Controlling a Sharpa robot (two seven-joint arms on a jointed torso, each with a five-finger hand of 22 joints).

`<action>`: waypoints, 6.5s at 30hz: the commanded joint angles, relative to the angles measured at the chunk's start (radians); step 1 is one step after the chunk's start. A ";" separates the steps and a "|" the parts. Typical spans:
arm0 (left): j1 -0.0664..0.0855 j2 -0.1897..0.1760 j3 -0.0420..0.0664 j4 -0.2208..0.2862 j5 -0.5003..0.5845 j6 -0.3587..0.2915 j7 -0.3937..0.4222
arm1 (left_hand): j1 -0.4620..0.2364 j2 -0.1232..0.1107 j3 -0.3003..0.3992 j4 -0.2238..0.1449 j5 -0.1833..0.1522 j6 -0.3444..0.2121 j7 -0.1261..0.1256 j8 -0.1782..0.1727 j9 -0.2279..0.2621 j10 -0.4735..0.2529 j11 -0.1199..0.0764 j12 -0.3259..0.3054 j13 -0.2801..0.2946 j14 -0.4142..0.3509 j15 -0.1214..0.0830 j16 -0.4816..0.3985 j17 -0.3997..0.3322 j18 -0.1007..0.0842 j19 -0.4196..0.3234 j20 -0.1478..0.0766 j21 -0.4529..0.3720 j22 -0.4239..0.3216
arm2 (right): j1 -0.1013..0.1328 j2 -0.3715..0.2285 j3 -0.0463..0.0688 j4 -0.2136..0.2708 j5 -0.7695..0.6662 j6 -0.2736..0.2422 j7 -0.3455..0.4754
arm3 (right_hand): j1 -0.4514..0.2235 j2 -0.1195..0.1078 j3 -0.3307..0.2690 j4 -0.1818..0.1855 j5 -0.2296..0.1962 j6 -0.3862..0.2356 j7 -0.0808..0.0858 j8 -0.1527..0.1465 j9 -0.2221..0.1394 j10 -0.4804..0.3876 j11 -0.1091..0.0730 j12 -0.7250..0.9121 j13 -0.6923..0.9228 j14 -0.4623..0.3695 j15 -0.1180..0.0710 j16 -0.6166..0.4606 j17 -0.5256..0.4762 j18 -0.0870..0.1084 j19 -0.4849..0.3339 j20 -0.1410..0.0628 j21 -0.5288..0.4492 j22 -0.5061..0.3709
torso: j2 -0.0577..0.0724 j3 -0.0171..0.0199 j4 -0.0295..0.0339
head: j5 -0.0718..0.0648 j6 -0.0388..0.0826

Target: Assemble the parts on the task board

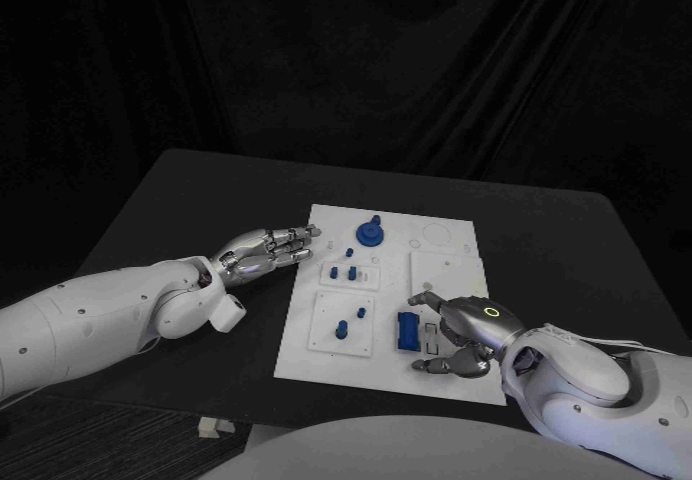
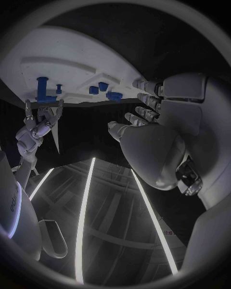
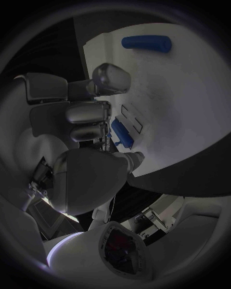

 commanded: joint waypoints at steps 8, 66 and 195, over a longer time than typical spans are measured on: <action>-0.004 -0.008 -0.001 0.015 0.004 -0.001 0.003 | -0.012 0.002 0.008 0.002 -0.006 -0.002 0.005 0.000 0.000 0.001 0.011 0.008 0.002 0.000 0.008 0.001 0.001 -0.019 0.009 0.000 0.003 0.000 | 0.036 -0.082 0.002 0.057 0.051 -0.158 0.026 | -0.056 -0.042 -0.040 0.002 -0.091 0.037 0.008 0.091 0.013 0.069 -0.001 0.001 0.216 0.060 0.002 0.006 0.080 0.008 0.013 0.002 0.030 0.138 | 0.000 0.0005 -0.0002 | -0.004 0.000; -0.004 -0.015 -0.001 0.082 0.004 -0.241 0.227 | -0.106 0.001 -0.187 0.165 -0.162 -0.311 -0.291 -0.040 -0.039 -0.004 -0.057 -0.055 -0.009 -0.013 -0.108 -0.004 -0.004 0.095 -0.062 -0.039 -0.022 -0.107 | 0.214 -0.149 -0.001 -0.011 0.436 0.392 -0.304 | -0.109 0.174 0.073 -0.028 0.122 0.771 -0.085 0.079 0.246 0.106 -0.060 0.034 0.263 0.082 -0.048 0.043 0.154 -0.010 0.055 -0.044 0.152 0.163 | 0.000 0.0000 0.0014 | -0.038 0.000; -0.006 0.012 -0.001 0.045 0.004 -0.143 0.143 | 0.009 0.013 -0.124 0.130 -0.035 -0.241 -0.131 -0.024 -0.024 0.001 0.012 -0.048 -0.006 -0.013 -0.054 -0.004 -0.004 0.092 -0.054 -0.003 -0.016 -0.097 | 0.161 0.009 0.000 -0.081 0.936 0.264 -0.124 | -0.149 0.139 0.311 -0.100 0.238 0.758 -0.053 -0.139 0.431 0.106 -0.033 0.034 0.263 0.074 -0.025 0.029 0.117 -0.002 0.031 -0.024 0.119 0.150 | 0.002 -0.0009 -0.0014 | -0.021 0.000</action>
